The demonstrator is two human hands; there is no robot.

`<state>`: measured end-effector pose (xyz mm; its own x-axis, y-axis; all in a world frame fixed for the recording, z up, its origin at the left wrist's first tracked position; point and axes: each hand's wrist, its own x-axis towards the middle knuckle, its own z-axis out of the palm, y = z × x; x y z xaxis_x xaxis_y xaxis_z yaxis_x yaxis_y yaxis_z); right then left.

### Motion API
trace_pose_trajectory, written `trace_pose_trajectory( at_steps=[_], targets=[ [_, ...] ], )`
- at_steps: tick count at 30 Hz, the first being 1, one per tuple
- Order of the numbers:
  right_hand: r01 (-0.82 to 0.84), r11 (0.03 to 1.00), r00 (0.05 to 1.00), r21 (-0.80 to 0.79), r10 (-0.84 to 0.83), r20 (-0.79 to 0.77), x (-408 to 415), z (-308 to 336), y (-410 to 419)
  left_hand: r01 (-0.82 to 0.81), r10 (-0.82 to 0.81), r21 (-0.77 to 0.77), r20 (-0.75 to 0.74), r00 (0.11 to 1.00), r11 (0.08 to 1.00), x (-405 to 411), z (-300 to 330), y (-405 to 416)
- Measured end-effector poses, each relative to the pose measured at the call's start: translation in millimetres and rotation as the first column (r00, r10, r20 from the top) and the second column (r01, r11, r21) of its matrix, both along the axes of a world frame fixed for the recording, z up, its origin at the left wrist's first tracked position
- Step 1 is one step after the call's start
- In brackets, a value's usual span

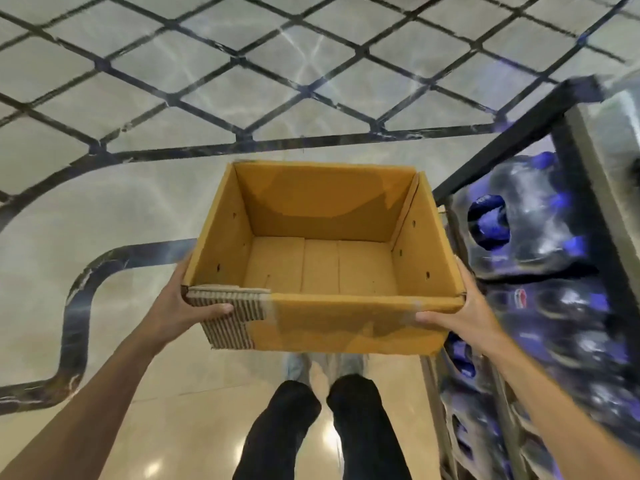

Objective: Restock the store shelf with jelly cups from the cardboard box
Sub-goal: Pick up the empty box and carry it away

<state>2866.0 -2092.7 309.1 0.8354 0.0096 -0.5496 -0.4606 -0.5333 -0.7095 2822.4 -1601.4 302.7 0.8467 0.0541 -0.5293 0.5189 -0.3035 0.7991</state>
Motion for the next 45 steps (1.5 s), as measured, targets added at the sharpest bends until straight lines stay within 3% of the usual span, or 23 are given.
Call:
trace_pose_trajectory(
  at_steps=[13,23,30,33,36,39,45],
  targets=[
    [-0.09,0.988,0.995,0.126,0.094,-0.027,99.8,-203.8,-20.3,-0.088,0.09,0.032,-0.055,0.994,0.996,63.2,-192.3,-30.3],
    [-0.066,0.996,0.989,0.056,0.073,-0.129,112.3,-306.5,-32.7,-0.138,0.14,0.027,-0.107,0.984,0.99,69.3,-296.3,-51.1],
    [-0.013,1.0,0.993,0.016,0.015,-0.119,77.9,-356.5,-46.3,-0.13,0.142,0.136,-0.078,0.987,0.982,26.3,-341.8,-66.4],
    [-0.004,1.0,0.987,-0.004,0.003,-0.162,63.2,-378.8,-45.4,-0.073,0.106,0.209,-0.155,0.982,0.975,5.6,-367.1,-77.8],
    [-0.004,0.997,0.986,-0.083,-0.01,-0.168,47.1,-400.5,-43.5,-0.067,0.121,0.26,-0.196,0.973,0.963,-10.2,-387.2,-91.3],
    [0.004,0.982,0.991,-0.188,-0.029,-0.13,39.3,-413.2,-44.2,-0.092,0.139,0.295,-0.143,0.98,0.951,-15.9,-396.5,-95.9],
    [-0.065,0.955,0.989,-0.288,0.023,-0.145,45.2,-404.9,-41.2,-0.065,0.109,0.295,-0.133,0.985,0.953,-11.9,-393.0,-90.9]
  ],
)
